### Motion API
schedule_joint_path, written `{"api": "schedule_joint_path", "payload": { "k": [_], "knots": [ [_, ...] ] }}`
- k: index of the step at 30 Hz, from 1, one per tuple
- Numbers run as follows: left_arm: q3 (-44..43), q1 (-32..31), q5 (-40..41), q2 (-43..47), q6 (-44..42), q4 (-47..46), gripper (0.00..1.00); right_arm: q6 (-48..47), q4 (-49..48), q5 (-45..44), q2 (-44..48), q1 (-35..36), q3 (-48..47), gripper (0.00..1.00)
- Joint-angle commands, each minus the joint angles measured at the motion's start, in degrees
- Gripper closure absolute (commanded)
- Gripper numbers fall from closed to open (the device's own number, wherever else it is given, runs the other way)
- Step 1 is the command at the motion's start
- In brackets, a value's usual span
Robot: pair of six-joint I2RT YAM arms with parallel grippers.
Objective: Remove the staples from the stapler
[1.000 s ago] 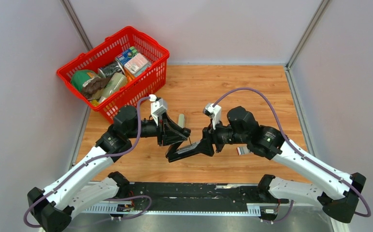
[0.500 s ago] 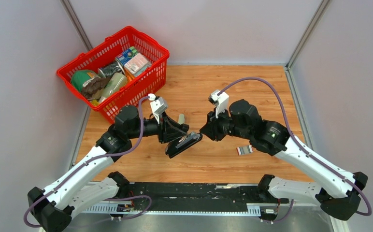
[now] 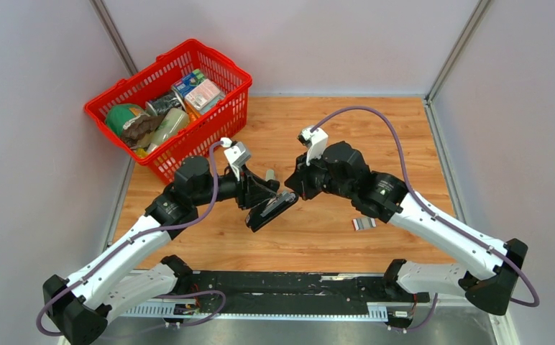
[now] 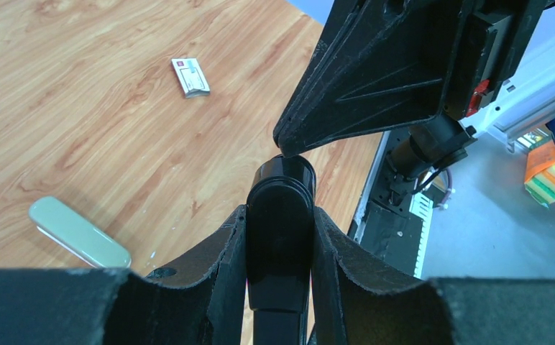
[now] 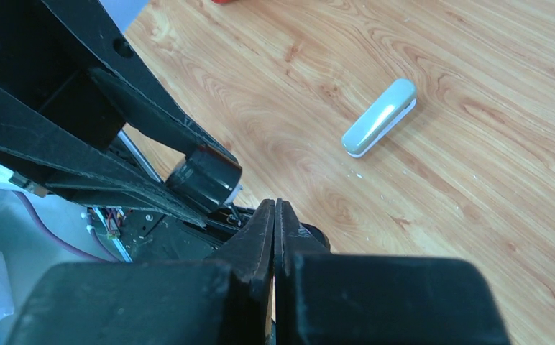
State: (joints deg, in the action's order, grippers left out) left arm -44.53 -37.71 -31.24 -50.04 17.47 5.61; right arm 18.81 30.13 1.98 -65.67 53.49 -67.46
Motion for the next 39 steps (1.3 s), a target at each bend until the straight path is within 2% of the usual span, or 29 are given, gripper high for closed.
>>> {"api": "schedule_joint_path", "payload": {
  "k": [1, 13, 26, 39],
  "knots": [
    [-2.8, 0.3, 0.9, 0.4, 0.0, -3.7, 1.00, 2.1, -6.1, 0.0, -0.9, 0.3, -1.5, 1.00],
    [-3.1, 0.3, 2.3, 0.4, 1.3, -5.3, 1.00, 4.1, -9.0, -0.1, -3.5, 0.4, 1.9, 1.00],
    [-2.6, 0.3, 8.0, 1.1, 3.9, -10.3, 1.00, 8.3, -12.6, -1.0, -2.7, 0.6, 11.3, 1.00],
    [-0.6, 0.3, 12.6, -0.3, 7.4, -16.9, 1.00, 10.5, -22.8, -1.9, -5.8, 3.2, 18.1, 1.00]
  ]
}}
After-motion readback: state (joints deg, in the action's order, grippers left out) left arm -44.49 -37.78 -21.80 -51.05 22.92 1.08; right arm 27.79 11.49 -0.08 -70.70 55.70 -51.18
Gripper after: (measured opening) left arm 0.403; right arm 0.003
